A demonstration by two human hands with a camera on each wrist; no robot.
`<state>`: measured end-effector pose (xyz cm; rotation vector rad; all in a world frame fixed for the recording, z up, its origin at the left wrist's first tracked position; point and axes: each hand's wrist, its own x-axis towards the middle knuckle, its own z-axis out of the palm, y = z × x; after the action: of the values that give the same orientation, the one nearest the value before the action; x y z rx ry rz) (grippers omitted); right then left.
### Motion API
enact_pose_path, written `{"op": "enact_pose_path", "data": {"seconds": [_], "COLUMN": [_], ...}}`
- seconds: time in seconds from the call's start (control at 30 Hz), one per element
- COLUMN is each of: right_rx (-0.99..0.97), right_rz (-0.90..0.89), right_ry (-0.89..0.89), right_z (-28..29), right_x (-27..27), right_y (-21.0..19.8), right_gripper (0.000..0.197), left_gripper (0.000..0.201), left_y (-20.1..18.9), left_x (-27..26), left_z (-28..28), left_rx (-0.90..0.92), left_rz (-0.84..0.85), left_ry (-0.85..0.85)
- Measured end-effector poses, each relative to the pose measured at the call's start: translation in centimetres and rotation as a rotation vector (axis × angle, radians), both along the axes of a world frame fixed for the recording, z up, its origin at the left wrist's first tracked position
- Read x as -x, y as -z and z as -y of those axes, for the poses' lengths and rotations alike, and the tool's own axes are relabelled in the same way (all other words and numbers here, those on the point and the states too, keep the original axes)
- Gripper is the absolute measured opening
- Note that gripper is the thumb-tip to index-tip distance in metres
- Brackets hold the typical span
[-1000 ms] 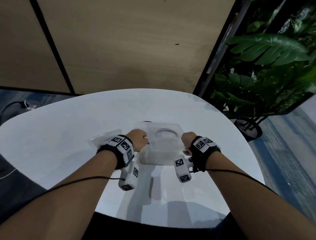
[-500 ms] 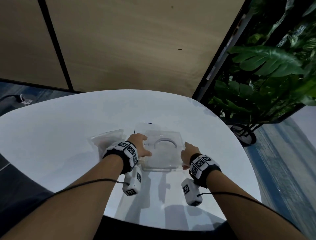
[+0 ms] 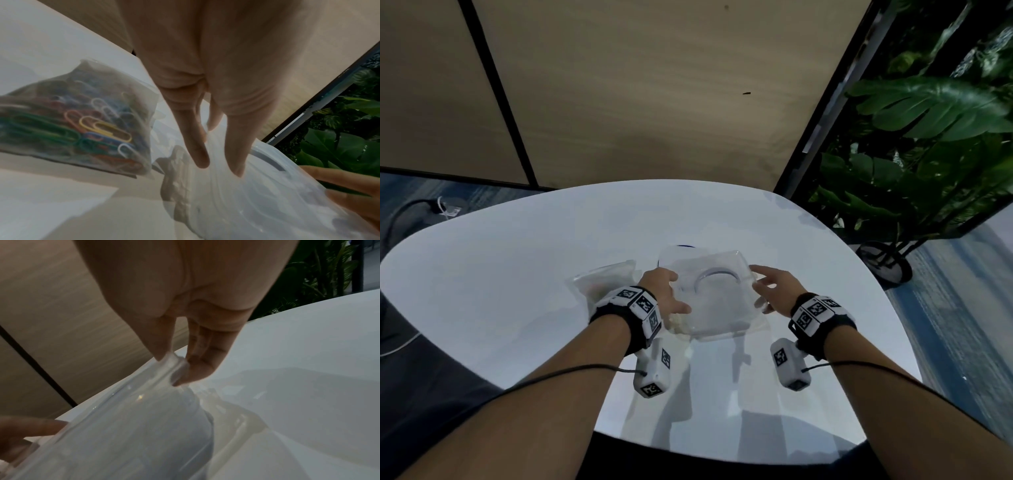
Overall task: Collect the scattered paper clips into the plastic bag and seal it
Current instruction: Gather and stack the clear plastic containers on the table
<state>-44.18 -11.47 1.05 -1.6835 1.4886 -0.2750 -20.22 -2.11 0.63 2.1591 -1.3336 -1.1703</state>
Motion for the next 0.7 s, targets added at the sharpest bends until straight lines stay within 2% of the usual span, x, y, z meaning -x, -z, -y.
{"op": "enact_pose_path", "data": {"seconds": [0.13,0.23,0.37,0.4,0.47,0.53,0.57,0.63,0.7], "right_rx": [0.005,0.015,-0.169,-0.186,-0.107,0.004,0.022,-0.011,-0.134], "right_rz": [-0.02,-0.09,-0.102,-0.147,-0.342,-0.534,-0.577,-0.557,-0.395], "right_ry": [0.001,-0.026,0.131,0.144,0.034,-0.088,-0.112,-0.102,0.01], "right_z": [-0.6,-1.0,-1.5,-1.6,-1.7,-1.7,-1.8,-1.7,-1.6], "right_x": [0.4,0.0,-1.2,-1.3,-1.6,-1.9,-2.0,-2.0,-1.7], "right_y": [0.2,0.0,-0.4,-0.4,-0.4,-0.6,-0.7,-0.4,-0.3], "right_gripper": [0.039,0.049,0.053,0.055,0.053,0.044,0.041,0.044,0.053], "left_gripper": [0.095,0.087,0.086,0.086,0.083,0.08,0.08,0.078,0.076], "left_y": [-0.3,0.1,0.5,0.5,0.4,0.4,0.5,0.7,1.1], "left_x": [0.1,0.1,0.4,0.6,0.7,1.0,1.1,1.1,0.8], "left_z": [-0.2,-0.2,0.0,0.0,0.0,0.0,0.1,0.2,0.5], "left_rx": [-0.01,-0.013,-0.021,-0.01,-0.001,-0.004,-0.009,-0.023,-0.028], "left_rz": [0.002,-0.004,-0.048,-0.046,-0.069,-0.137,-0.169,-0.208,-0.25], "left_ry": [0.005,0.002,-0.051,-0.061,-0.078,-0.098,-0.107,-0.114,-0.133]}}
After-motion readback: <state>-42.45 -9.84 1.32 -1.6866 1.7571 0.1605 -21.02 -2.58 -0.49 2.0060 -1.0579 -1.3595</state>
